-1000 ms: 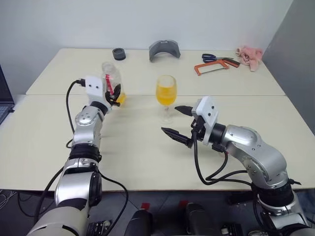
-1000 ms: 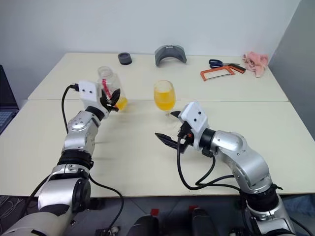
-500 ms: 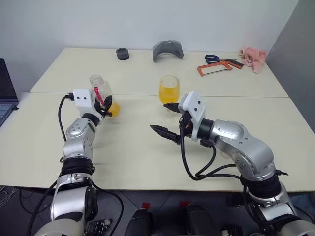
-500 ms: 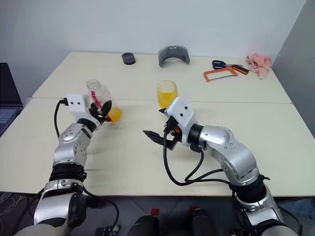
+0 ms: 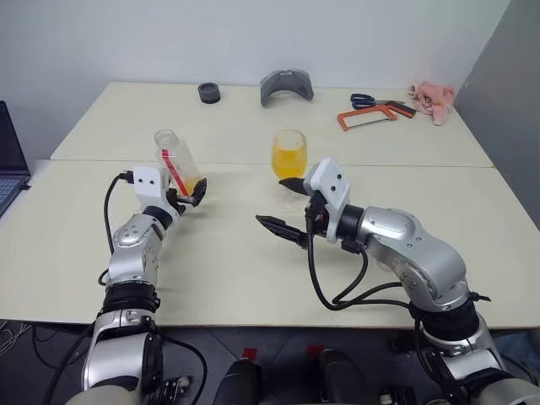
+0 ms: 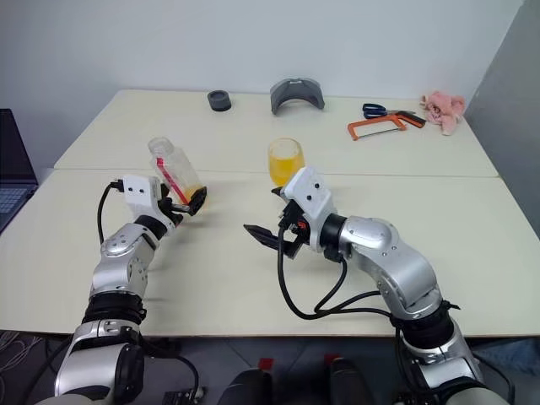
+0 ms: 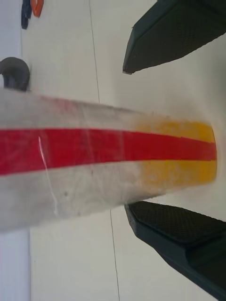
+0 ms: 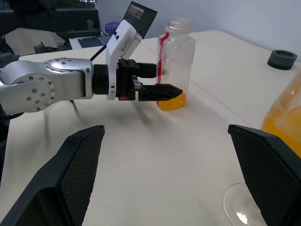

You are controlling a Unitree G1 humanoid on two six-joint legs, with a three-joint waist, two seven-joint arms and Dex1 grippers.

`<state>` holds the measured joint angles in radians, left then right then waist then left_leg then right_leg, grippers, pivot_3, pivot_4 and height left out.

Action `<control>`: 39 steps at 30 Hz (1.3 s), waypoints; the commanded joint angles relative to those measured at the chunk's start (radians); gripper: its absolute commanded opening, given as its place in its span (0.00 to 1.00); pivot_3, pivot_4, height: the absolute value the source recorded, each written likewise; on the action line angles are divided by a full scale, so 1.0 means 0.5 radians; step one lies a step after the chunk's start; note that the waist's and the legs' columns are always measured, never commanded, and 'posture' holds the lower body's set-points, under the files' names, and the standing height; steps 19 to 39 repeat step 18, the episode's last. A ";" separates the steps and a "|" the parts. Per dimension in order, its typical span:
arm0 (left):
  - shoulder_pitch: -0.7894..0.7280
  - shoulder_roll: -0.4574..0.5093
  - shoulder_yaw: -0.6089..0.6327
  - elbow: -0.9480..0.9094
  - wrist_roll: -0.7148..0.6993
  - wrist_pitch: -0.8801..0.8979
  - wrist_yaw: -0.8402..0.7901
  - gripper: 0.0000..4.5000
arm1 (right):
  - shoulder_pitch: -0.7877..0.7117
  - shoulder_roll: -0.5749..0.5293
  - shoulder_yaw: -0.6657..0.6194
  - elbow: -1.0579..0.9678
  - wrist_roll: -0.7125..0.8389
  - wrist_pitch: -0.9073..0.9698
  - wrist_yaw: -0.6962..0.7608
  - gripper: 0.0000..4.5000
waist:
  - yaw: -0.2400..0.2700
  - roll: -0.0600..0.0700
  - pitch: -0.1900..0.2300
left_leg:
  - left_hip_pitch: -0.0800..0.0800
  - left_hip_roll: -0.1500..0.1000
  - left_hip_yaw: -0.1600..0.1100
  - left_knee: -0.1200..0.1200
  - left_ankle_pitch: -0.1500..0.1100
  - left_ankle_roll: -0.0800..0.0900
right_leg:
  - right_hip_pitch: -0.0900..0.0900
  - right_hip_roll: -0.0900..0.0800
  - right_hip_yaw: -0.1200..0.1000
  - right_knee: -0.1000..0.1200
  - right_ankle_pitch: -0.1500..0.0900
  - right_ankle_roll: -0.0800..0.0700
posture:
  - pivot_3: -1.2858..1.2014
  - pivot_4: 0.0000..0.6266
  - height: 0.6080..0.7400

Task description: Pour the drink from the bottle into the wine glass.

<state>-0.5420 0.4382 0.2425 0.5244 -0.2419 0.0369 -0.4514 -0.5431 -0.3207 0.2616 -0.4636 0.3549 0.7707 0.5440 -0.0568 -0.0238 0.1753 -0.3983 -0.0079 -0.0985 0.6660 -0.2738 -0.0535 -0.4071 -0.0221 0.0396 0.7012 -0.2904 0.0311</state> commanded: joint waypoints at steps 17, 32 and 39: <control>0.701 -0.103 0.056 -1.153 -0.112 0.415 0.248 0.99 | 0.866 0.241 -0.371 0.349 -0.259 -1.120 -0.335 1.00 | 0.015 -0.001 -0.001 | 0.004 0.003 0.004 -0.002 -0.003 0.005 | 0.004 0.001 0.003 -0.003 0.000 0.000 | 0.52 0.24 1.00; 0.713 -0.115 0.060 -1.165 -0.111 0.396 0.257 0.99 | 0.862 0.240 -0.381 0.367 -0.260 -1.132 -0.334 1.00 | 0.015 -0.001 -0.001 | 0.005 0.003 0.004 -0.002 -0.003 0.005 | 0.005 0.001 0.003 -0.003 0.000 0.000 | 0.52 0.24 1.00; 0.713 -0.115 0.060 -1.165 -0.111 0.396 0.257 0.99 | 0.862 0.240 -0.381 0.367 -0.260 -1.132 -0.334 1.00 | 0.015 -0.001 -0.001 | 0.005 0.003 0.004 -0.002 -0.003 0.005 | 0.005 0.001 0.003 -0.003 0.000 0.000 | 0.52 0.24 1.00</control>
